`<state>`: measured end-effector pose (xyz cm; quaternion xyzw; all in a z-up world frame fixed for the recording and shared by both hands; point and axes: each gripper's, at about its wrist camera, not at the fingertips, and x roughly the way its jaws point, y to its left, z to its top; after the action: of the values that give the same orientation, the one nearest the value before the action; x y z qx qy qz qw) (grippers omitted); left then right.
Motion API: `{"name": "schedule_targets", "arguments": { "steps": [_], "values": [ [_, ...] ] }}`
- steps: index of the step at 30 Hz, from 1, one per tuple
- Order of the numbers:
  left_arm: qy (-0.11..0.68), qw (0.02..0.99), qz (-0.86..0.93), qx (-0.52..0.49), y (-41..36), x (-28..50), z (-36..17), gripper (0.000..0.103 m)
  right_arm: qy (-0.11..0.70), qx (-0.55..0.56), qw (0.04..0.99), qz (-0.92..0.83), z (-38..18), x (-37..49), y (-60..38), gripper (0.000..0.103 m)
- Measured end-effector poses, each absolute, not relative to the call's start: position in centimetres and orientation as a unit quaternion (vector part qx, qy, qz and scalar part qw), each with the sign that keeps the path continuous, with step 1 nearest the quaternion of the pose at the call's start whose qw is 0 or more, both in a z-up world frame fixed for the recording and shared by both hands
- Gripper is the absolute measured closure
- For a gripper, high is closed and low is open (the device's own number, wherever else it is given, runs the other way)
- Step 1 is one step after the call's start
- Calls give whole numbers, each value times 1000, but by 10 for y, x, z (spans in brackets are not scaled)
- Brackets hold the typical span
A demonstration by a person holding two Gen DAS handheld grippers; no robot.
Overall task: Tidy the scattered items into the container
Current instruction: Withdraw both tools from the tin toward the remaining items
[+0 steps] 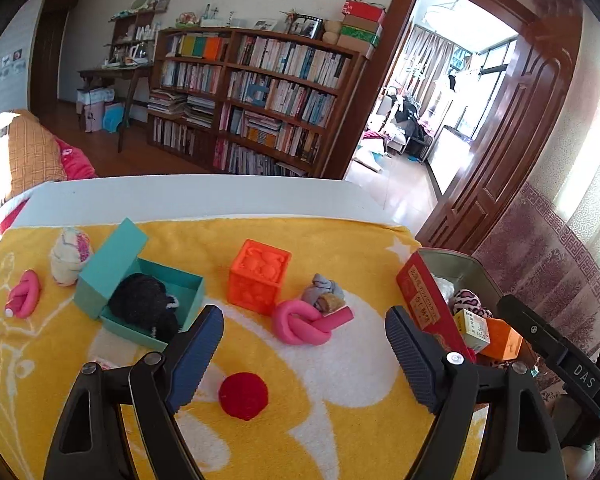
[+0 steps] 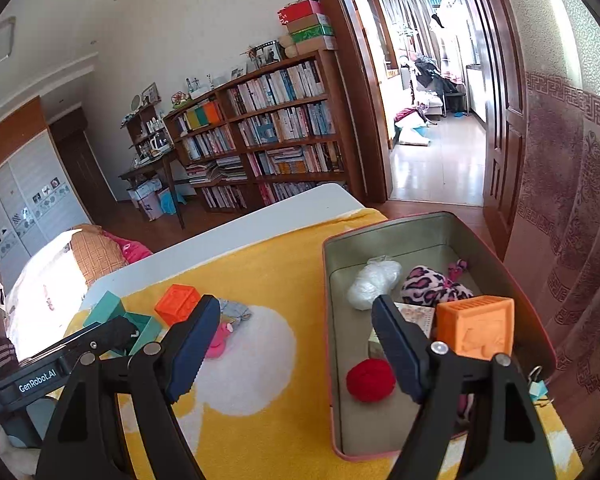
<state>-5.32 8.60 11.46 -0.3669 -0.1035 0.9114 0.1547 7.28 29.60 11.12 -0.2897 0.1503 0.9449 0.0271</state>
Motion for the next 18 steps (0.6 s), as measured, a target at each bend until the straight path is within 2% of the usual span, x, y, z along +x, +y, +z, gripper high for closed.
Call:
{"name": "schedule_targets", "arguments": {
  "steps": [7,11,14,18],
  "values": [
    [-130,67,924,-352,-8,-43,114,18,164,-316,-12,934,98,47,253,22],
    [-162,44,916,-365,-44,-41,95,18,160,-325,-30,931,95,39,231,22],
    [-179,33,906,-382,-55,-43,76,18,156,-341,-50,926,85,35,209,22],
    [-158,31,902,-400,-47,-49,59,18,147,-363,-70,918,60,28,179,22]
  ]
}}
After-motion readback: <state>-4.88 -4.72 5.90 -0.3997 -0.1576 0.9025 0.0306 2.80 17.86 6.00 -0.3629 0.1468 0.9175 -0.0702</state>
